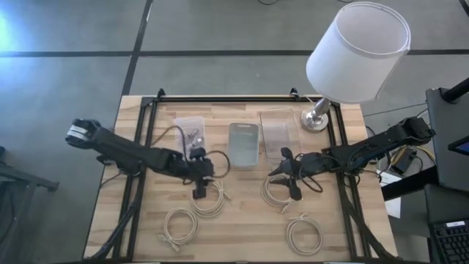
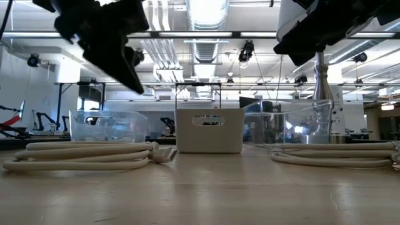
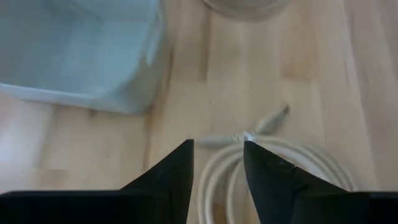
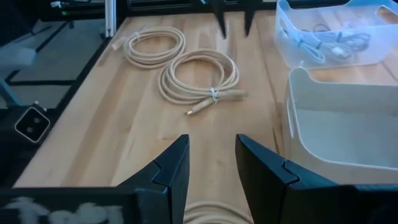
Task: Pick & Place USB Port
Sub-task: Put the brown hdmi cable into the white bin
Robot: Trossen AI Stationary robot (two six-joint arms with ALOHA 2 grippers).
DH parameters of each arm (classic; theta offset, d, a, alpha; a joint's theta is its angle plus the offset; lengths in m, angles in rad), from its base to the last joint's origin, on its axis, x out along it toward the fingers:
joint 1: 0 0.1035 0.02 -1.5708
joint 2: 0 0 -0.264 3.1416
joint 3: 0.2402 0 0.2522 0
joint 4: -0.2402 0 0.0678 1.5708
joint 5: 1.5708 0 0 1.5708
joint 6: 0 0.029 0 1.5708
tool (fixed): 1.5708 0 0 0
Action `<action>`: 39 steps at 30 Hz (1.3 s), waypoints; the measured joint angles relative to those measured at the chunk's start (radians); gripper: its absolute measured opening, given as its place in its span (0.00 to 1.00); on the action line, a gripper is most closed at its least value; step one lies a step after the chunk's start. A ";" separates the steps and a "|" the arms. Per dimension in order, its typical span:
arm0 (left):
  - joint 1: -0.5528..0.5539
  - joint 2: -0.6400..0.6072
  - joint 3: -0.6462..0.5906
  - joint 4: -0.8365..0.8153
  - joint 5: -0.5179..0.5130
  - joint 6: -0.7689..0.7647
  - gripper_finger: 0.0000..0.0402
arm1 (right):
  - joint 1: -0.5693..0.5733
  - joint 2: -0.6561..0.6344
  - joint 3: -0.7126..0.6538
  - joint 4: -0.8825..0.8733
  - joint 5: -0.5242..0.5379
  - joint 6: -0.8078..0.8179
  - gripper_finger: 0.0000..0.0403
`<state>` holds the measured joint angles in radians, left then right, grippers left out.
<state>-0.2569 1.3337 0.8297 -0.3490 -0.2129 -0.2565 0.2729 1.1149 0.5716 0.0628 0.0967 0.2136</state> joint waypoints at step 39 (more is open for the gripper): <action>-0.015 0.272 0.008 0.125 0.160 -0.028 0.03 | 0.000 0.331 0.163 0.044 0.007 -0.146 0.31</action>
<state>-0.2718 1.6059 0.8381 -0.2239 -0.0532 -0.2848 0.2726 1.4456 0.7349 0.1073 0.1036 0.0673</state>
